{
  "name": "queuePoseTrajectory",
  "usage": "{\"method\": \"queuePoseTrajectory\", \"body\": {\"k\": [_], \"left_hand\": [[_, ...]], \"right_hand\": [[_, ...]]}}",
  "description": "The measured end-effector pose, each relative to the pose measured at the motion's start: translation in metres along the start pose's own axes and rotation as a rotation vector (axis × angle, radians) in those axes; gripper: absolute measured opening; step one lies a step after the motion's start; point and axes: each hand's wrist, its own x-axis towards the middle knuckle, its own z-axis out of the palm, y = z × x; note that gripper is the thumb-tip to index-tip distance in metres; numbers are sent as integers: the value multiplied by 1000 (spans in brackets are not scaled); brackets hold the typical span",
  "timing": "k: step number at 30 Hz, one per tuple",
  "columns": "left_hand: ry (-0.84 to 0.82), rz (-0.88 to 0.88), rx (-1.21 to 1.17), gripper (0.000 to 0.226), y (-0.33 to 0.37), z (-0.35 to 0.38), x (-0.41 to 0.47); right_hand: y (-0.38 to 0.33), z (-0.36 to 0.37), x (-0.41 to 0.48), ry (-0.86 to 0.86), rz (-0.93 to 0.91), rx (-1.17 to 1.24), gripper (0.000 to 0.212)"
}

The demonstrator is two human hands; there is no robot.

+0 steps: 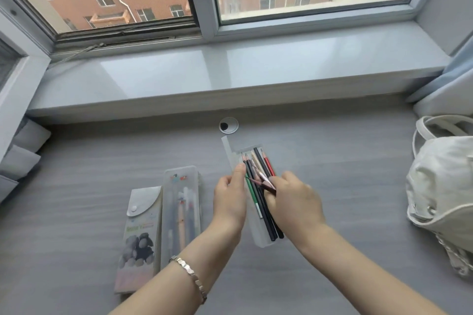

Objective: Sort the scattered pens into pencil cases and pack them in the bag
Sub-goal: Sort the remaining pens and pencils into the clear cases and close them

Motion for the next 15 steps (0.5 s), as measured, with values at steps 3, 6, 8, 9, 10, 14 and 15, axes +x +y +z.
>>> {"method": "queuePoseTrajectory", "body": {"k": [3,6,8,9,10,14,15], "left_hand": [[19,1,3,52,1,-2,-7],[20,27,19,31,-4,-7,-5],[15,65,30,26,-8,-7,-7],[16,77,31,27,-10,-7,-9],[18,89,38,30,-12,-7,-11],[34,115,14,34,-14,-6,-18],[39,111,6,34,-14,-6,-19]], "right_hand": [[4,3,-12,-3,-67,13,19],[7,-4,-9,19,-4,247,33],[11,-8,-1,-16,92,533,47],[11,-7,1,-5,93,599,47],[9,-6,1,-6,75,602,46],[6,14,-17,-4,-68,461,42],[7,18,-22,18,-87,458,41]]}}
